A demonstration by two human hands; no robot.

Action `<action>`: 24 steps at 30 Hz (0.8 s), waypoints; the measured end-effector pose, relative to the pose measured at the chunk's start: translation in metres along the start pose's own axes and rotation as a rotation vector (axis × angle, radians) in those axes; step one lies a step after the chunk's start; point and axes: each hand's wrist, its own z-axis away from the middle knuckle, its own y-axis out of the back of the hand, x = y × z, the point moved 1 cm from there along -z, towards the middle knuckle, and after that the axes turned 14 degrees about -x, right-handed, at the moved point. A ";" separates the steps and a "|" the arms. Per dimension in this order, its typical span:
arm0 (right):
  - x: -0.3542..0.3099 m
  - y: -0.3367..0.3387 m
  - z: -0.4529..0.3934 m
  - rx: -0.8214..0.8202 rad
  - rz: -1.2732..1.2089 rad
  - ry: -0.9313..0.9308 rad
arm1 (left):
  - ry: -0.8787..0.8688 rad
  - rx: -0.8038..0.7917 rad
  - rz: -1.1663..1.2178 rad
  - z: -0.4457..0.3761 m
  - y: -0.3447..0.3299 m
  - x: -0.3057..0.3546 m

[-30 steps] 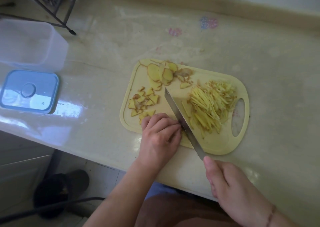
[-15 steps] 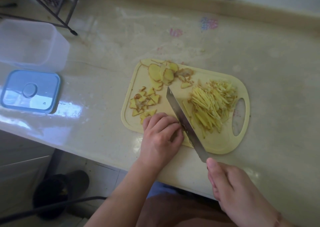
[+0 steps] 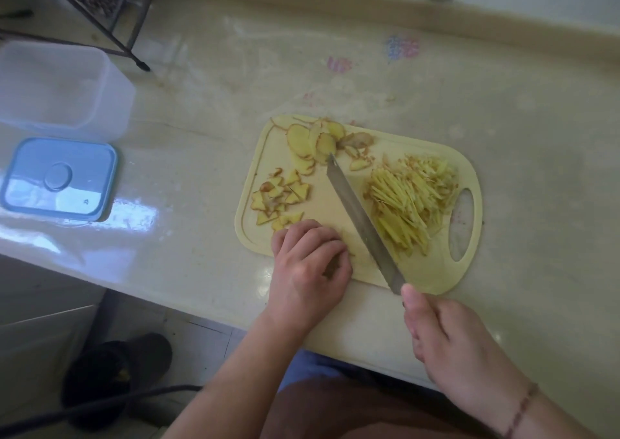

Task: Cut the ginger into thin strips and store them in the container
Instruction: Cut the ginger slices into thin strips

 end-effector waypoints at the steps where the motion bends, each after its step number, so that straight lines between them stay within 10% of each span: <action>1: 0.002 -0.001 0.003 -0.008 -0.003 0.000 | 0.000 0.001 0.003 0.000 0.000 0.000; 24: 0.005 -0.009 0.011 -0.011 0.049 0.021 | 0.019 -0.025 -0.016 0.001 0.001 0.000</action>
